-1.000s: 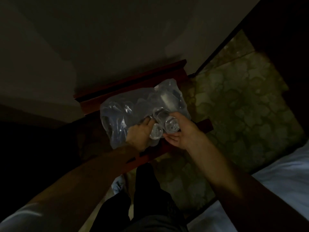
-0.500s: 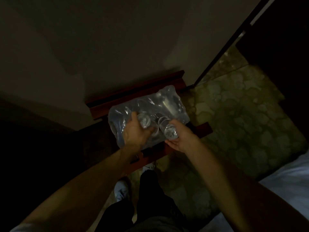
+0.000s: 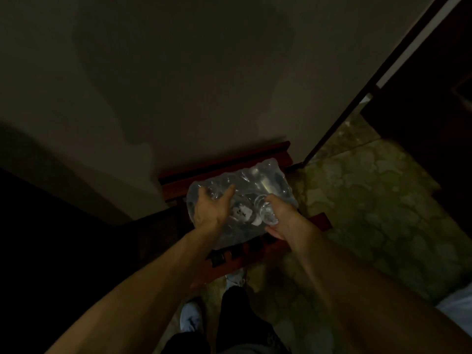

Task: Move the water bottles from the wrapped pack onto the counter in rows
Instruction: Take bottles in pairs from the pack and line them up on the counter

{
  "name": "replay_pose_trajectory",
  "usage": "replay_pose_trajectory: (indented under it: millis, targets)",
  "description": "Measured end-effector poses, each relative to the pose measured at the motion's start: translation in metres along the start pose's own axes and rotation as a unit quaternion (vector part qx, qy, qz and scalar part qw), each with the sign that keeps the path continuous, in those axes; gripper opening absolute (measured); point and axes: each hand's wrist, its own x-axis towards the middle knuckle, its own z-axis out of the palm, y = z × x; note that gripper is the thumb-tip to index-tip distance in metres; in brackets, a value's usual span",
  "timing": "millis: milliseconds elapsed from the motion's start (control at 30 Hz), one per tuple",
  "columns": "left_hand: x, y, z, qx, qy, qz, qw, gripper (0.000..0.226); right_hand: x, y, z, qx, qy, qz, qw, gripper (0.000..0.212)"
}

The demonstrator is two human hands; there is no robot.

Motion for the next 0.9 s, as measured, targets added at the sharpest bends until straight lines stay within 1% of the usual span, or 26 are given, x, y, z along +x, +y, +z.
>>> replay_pose_trajectory:
  millis: [67,167,233,267,300,333,367,400,433,467,533,600,667,767,833,900]
  targets:
    - [-0.003,0.003,-0.005,-0.042,0.001,-0.021,0.999,0.092,-0.007,-0.006,0.004,-0.004,0.006,-0.006,1.0,0.06]
    - [-0.005,0.009,-0.02,-0.071,0.004,-0.023,0.997,0.082,-0.021,-0.014,0.006,-0.014,0.001,-0.016,1.0,0.058]
    - [-0.002,0.014,-0.034,-0.079,0.006,-0.031,0.996,0.083,-0.03,-0.018,0.006,-0.004,-0.008,-0.016,1.0,0.055]
    - [-0.001,0.016,-0.042,-0.107,-0.009,-0.048,0.993,0.083,-0.034,-0.019,0.007,0.007,-0.011,-0.016,1.0,0.055]
    - [0.0,0.019,-0.05,-0.157,-0.043,-0.076,0.984,0.079,-0.038,-0.021,0.007,0.017,-0.014,-0.018,1.0,0.056]
    - [-0.001,0.022,-0.059,-0.223,-0.096,-0.114,0.963,0.071,-0.044,-0.023,0.009,0.027,-0.017,-0.023,0.999,0.057]
    - [-0.004,0.024,-0.066,-0.282,-0.155,-0.149,0.935,0.062,-0.049,-0.025,0.01,0.038,-0.017,-0.028,0.999,0.057]
    - [-0.008,0.027,-0.072,-0.323,-0.199,-0.168,0.91,0.054,-0.054,-0.027,0.012,0.056,-0.015,-0.034,0.998,0.056]
    - [-0.01,0.029,-0.076,-0.351,-0.232,-0.171,0.891,0.049,-0.059,-0.029,0.013,0.078,-0.013,-0.04,0.996,0.056]
    - [-0.012,0.032,-0.077,-0.363,-0.257,-0.163,0.881,0.047,-0.063,-0.031,0.014,0.101,-0.016,-0.046,0.994,0.056]
    - [-0.019,0.04,-0.076,-0.353,-0.304,-0.141,0.874,0.044,-0.072,-0.032,0.018,0.132,-0.039,-0.061,0.989,0.057]
    - [-0.029,0.049,-0.073,-0.326,-0.342,-0.112,0.874,0.035,-0.087,-0.033,0.025,0.158,-0.097,-0.089,0.979,0.053]
    - [-0.036,0.057,-0.072,-0.3,-0.362,-0.069,0.88,0.033,-0.104,-0.035,0.03,0.173,-0.15,-0.132,0.965,0.045]
    - [-0.041,0.072,-0.084,-0.276,-0.334,0.014,0.901,0.037,-0.125,-0.041,0.028,0.197,-0.187,-0.199,0.942,0.038]
    - [-0.045,0.086,-0.098,-0.256,-0.313,0.064,0.912,0.049,-0.139,-0.043,0.025,0.22,-0.214,-0.233,0.923,0.033]
    - [-0.052,0.101,-0.111,-0.234,-0.301,0.106,0.918,0.063,-0.156,-0.044,0.024,0.256,-0.258,-0.245,0.899,0.034]
